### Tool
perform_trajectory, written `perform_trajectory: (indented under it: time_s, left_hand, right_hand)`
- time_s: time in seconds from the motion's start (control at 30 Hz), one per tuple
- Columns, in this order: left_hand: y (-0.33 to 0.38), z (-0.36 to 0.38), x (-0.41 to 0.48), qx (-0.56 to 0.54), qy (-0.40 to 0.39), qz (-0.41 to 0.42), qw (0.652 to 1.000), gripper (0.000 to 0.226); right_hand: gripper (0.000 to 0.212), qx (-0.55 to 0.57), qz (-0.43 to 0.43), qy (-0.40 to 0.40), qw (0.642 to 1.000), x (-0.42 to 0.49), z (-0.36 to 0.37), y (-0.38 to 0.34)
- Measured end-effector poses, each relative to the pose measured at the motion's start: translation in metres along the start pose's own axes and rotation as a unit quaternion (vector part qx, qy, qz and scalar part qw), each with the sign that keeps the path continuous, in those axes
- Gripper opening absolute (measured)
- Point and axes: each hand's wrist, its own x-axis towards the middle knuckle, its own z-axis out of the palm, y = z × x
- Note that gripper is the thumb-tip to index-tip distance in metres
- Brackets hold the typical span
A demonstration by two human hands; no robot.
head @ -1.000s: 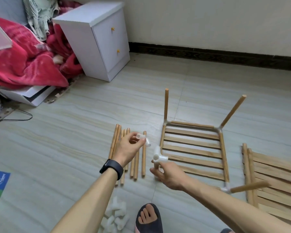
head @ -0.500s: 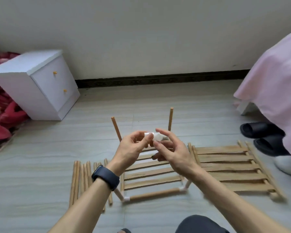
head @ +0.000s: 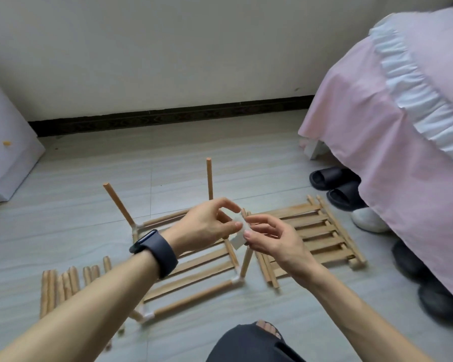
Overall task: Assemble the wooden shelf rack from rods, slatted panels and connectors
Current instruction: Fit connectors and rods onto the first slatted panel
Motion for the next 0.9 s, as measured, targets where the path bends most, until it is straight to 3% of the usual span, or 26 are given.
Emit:
perform_trajectory:
  time_s: [0.13,0.3,0.5,0.73,0.9]
  left_hand:
    - [-0.002,0.019,0.018,0.005,-0.029,-0.028,0.999,0.04]
    - [-0.02,0.039,0.018,-0.035,-0.028,-0.029,0.999,0.028]
    - [-0.041,0.034,0.018,-0.048,-0.007,-0.088,0.995,0.023]
    - [-0.051,0.05,0.021,-0.05,-0.043,-0.101,0.993,0.025]
    - [-0.053,0.059,0.029,-0.028,-0.043,-0.081,0.995,0.027]
  right_hand:
    - [0.03,0.036,0.032,0.061,0.997,0.008,-0.016,0.007]
    - [0.039,-0.002,0.017,0.061,0.998,0.011,-0.013,0.025]
    - [0.022,-0.069,0.043,0.069,0.994,0.022,-0.023,0.072]
    - [0.047,-0.214,0.0,0.04,0.976,0.026,-0.016,0.124]
    - [0.063,-0.324,-0.059,0.038,0.943,0.031,-0.016,0.136]
